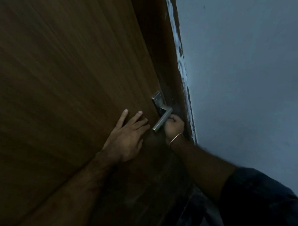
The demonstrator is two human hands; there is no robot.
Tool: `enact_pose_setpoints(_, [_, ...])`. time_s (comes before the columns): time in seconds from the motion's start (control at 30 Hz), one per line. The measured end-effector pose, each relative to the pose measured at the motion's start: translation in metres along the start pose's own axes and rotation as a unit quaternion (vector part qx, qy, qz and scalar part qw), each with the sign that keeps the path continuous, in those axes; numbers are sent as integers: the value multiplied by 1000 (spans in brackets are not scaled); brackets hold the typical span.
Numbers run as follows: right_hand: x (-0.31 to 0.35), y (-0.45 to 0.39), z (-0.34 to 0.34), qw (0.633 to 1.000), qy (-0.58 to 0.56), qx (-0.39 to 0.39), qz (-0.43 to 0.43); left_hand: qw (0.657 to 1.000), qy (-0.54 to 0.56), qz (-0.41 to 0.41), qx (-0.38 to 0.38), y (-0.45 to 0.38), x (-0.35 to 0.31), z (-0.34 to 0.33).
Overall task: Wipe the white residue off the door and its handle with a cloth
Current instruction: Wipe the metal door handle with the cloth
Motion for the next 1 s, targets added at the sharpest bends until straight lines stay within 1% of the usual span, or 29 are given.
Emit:
enact_pose_setpoints(0.03, [1, -1, -1, 997, -62, 44, -16, 1000, 4, 2, 2, 1, 1, -1])
enact_pose_setpoints(0.07, [2, 0, 2, 989, -124, 68, -31, 1000, 9, 8, 4, 0, 2, -2])
enact_pose_setpoints(0.13, [9, -3, 7, 977, -197, 67, -40, 1000, 11, 14, 10, -1, 1, -4])
enact_pose_setpoints(0.2, [8, -2, 4, 980, -186, 68, -34, 1000, 0, 4, 14, -1, 0, -4])
enact_pose_setpoints(0.23, [6, 7, 1, 985, -149, 83, -33, 1000, 1, 9, 6, -1, 1, -4])
enact_pose_setpoints(0.3, [-1, 26, -6, 988, -66, 140, -25, 1000, 3, 25, 1, 0, 1, -3])
enact_pose_setpoints(0.33, [-1, 28, -5, 988, -58, 137, -34, 1000, 3, 21, 3, 1, 1, -1])
enact_pose_setpoints(0.37, [2, 28, 1, 989, -83, 116, -44, 1000, 4, 13, 7, 1, 0, -1])
enact_pose_setpoints(0.4, [10, 26, 10, 988, -128, 81, -45, 1000, 8, 10, 6, 1, 1, 0])
enact_pose_setpoints(0.43, [21, 25, 20, 985, -165, 38, -27, 1000, 13, 12, 3, 1, 2, 0])
enact_pose_setpoints(0.47, [35, 26, 31, 984, -177, -5, 18, 1000, 16, 16, -1, 1, 2, 1])
enact_pose_setpoints(0.5, [50, 29, 40, 982, -160, -41, 91, 1000, 20, 18, -9, 1, 1, 2])
enact_pose_setpoints(0.53, [66, 36, 44, 974, -122, -52, 185, 999, 24, 18, -18, 2, -1, 4])
enact_pose_setpoints(0.57, [85, 45, 39, 956, -59, -26, 286, 999, 27, 21, -24, 2, -3, 4])
enact_pose_setpoints(0.6, [101, 54, 26, 927, 29, 13, 374, 999, 26, 24, -25, 3, -6, 4])
enact_pose_setpoints(0.63, [112, 58, 10, 891, 115, 45, 438, 999, 24, 25, -26, 3, -8, 5])
enact_pose_setpoints(0.67, [121, 59, -7, 858, 184, 59, 476, 999, 25, 30, -31, 2, -10, 7])
enact_pose_setpoints(0.7, [129, 59, -19, 836, 219, 61, 499, 998, 30, 39, -40, 1, -11, 8])
enact_pose_setpoints(0.77, [131, 60, -32, 801, 254, 59, 539, 997, 36, 49, -50, 0, -9, 9])
enact_pose_setpoints(0.8, [124, 62, -35, 771, 294, 81, 560, 997, 36, 47, -48, 1, -8, 9])
enact_pose_setpoints(0.87, [102, 61, -32, 687, 410, 138, 585, 998, 32, 39, -43, 3, -4, 6])
enact_pose_setpoints(0.9, [95, 59, -27, 673, 436, 147, 579, 998, 28, 35, -41, 4, -3, 5])
enact_pose_setpoints(0.93, [95, 59, -22, 682, 425, 137, 579, 998, 24, 31, -44, 3, -3, 4])
enact_pose_setpoints(1.0, [111, 60, -21, 730, 335, 85, 590, 998, 18, 31, -47, 4, -4, 3])
Point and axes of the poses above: each hand's wrist, its own y-axis away from the middle knuckle, its own z-axis out of the back of the hand, x = y × z, the point moved 4 cm from there along -y, towards the middle knuckle, and after that the axes turned 6 degrees about -x, right-handed, at the moved point
